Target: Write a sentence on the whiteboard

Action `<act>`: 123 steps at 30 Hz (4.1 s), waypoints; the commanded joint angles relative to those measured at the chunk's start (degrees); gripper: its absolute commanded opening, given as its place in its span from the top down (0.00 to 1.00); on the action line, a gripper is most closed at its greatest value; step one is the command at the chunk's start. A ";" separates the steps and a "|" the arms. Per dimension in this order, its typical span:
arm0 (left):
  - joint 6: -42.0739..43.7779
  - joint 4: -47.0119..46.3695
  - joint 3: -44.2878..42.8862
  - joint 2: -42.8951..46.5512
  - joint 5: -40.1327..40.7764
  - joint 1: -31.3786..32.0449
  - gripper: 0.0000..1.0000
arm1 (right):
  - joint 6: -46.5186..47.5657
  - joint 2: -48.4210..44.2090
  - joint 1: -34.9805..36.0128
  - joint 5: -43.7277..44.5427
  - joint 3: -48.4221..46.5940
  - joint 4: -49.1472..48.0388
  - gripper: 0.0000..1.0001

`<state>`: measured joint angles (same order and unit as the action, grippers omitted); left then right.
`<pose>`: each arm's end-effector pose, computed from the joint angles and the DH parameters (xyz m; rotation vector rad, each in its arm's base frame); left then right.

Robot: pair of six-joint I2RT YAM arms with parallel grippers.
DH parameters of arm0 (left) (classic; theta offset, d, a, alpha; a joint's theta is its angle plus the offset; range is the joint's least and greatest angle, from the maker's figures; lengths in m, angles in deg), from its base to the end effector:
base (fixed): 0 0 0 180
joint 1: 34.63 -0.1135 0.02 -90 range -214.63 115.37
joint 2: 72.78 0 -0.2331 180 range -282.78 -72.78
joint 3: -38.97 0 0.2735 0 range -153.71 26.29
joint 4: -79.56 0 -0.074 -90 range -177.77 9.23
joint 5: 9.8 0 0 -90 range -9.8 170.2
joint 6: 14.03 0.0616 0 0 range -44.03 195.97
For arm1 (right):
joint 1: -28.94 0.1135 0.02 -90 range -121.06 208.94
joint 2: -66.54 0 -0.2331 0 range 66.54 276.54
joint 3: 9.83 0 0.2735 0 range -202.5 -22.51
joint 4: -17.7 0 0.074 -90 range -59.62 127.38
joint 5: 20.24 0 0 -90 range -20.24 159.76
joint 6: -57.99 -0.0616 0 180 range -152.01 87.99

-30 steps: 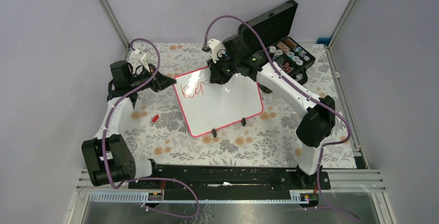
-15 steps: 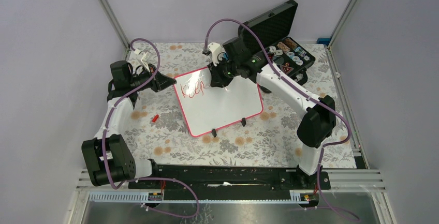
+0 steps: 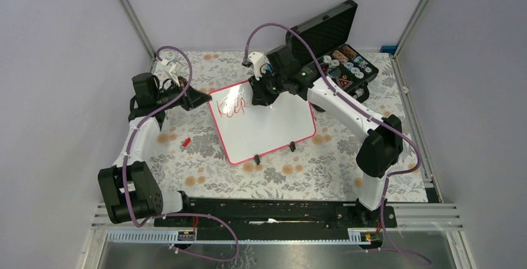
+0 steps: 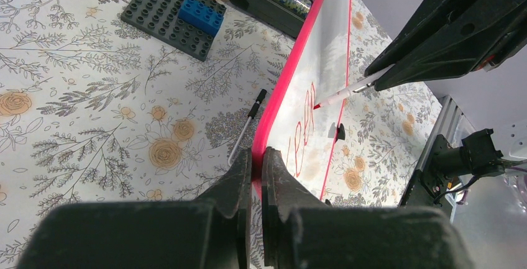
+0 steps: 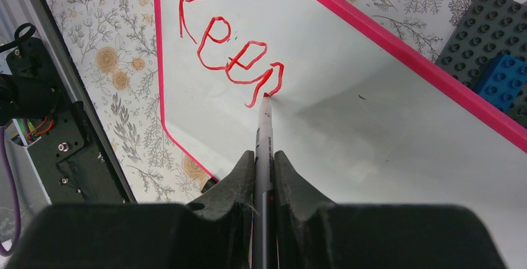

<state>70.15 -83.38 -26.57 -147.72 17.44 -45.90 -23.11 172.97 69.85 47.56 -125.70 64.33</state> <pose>0.3253 0.0090 0.2484 0.4001 1.8587 -1.0312 0.3325 0.3189 0.3027 -1.1478 1.9510 0.7333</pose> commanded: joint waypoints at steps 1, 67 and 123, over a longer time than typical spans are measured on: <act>2.13 -1.31 0.22 0.93 -0.69 0.98 1.00 | -0.29 -0.03 0.88 -0.39 -1.81 -1.41 1.00; 8.58 8.61 -1.11 0.42 -4.31 1.07 0.58 | 1.21 -9.15 -5.17 -5.10 4.10 -4.50 1.00; 9.43 8.09 -0.93 0.48 -1.31 1.42 1.00 | 1.29 -7.61 -3.82 -4.80 3.62 -3.08 1.00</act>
<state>76.40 -73.57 -26.61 -147.85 14.81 -44.98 -21.88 166.13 66.09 43.58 -119.74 61.38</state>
